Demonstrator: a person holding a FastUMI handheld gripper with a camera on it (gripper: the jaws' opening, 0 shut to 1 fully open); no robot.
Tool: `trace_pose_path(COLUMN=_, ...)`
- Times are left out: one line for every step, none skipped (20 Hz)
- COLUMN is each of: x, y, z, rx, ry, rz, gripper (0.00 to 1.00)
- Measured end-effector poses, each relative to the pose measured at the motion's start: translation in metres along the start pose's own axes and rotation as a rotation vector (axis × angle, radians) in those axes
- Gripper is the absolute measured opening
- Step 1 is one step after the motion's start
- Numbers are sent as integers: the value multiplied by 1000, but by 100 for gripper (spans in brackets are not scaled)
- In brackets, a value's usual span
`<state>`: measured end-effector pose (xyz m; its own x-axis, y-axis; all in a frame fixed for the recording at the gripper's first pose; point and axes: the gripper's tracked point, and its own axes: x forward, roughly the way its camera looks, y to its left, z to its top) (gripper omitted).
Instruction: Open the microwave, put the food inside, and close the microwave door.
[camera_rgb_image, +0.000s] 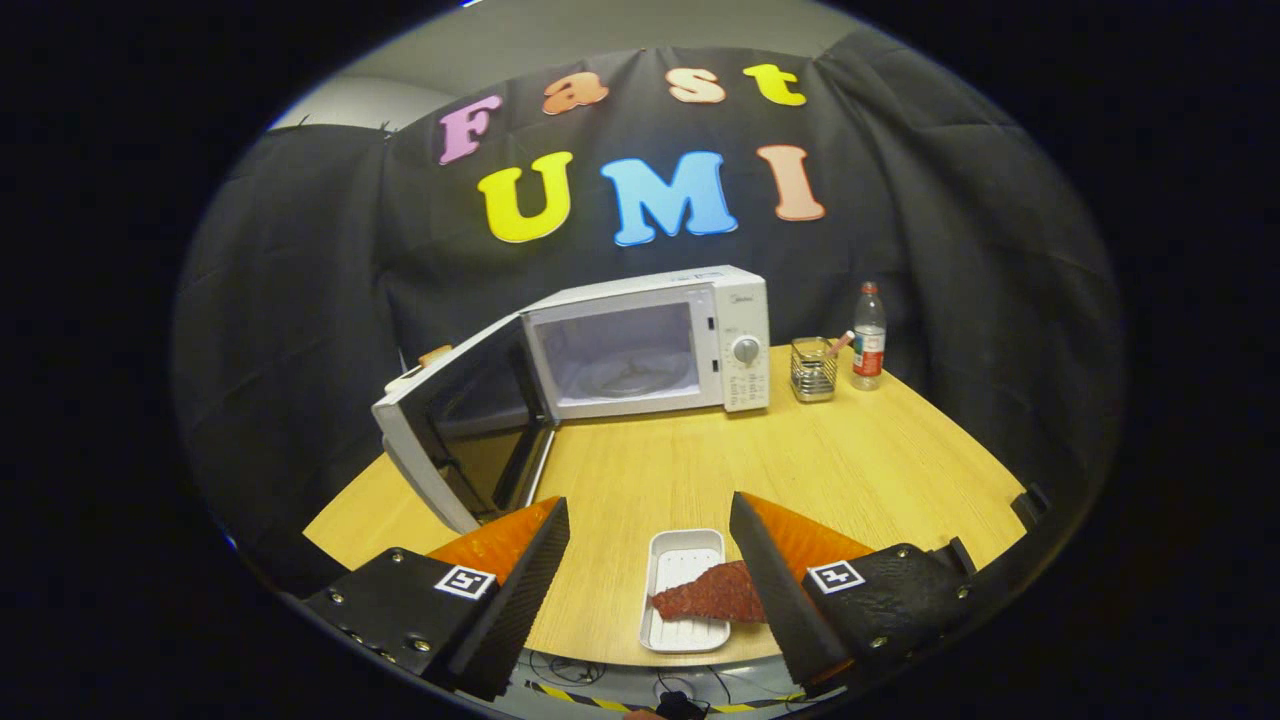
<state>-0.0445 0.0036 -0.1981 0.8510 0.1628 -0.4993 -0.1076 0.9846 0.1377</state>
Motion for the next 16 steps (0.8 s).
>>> trace_pose_path(x=1, y=-8, z=-4, rx=20, ry=17, rz=-12, gripper=98)
trace_pose_path(x=1, y=-15, z=-10, rx=38, ry=33, rz=-21, gripper=98)
trace_pose_path(x=2, y=-21, z=-16, rx=54, ry=49, rz=-29, gripper=98)
trace_pose_path(x=3, y=-28, z=-23, rx=68, ry=67, rz=-39, gripper=98)
trace_pose_path(x=5, y=-35, z=-29, rx=87, ry=82, rz=-47, gripper=98)
trace_pose_path(x=6, y=-41, z=-36, rx=107, ry=98, rz=-55, gripper=98)
trace_pose_path(x=7, y=-48, z=-44, rx=129, ry=118, rz=-64, gripper=98)
trace_pose_path(x=10, y=-53, z=-52, rx=155, ry=142, rz=-69, gripper=98)
trace_pose_path(x=11, y=-56, z=-59, rx=184, ry=162, rz=-69, gripper=98)
trace_pose_path(x=11, y=-60, z=-66, rx=211, ry=179, rz=-73, gripper=98)
trace_pose_path(x=12, y=-63, z=-71, rx=238, ry=194, rz=-76, gripper=97)
trace_pose_path(x=14, y=-65, z=-76, rx=266, ry=210, rz=-74, gripper=97)
trace_pose_path(x=15, y=-66, z=-79, rx=295, ry=222, rz=-71, gripper=97)
trace_pose_path(x=19, y=-69, z=-83, rx=323, ry=234, rz=-70, gripper=96)
trace_pose_path(x=21, y=-69, z=-87, rx=355, ry=253, rz=-59, gripper=95)
trace_pose_path(x=23, y=-67, z=-90, rx=388, ry=268, rz=-47, gripper=95)
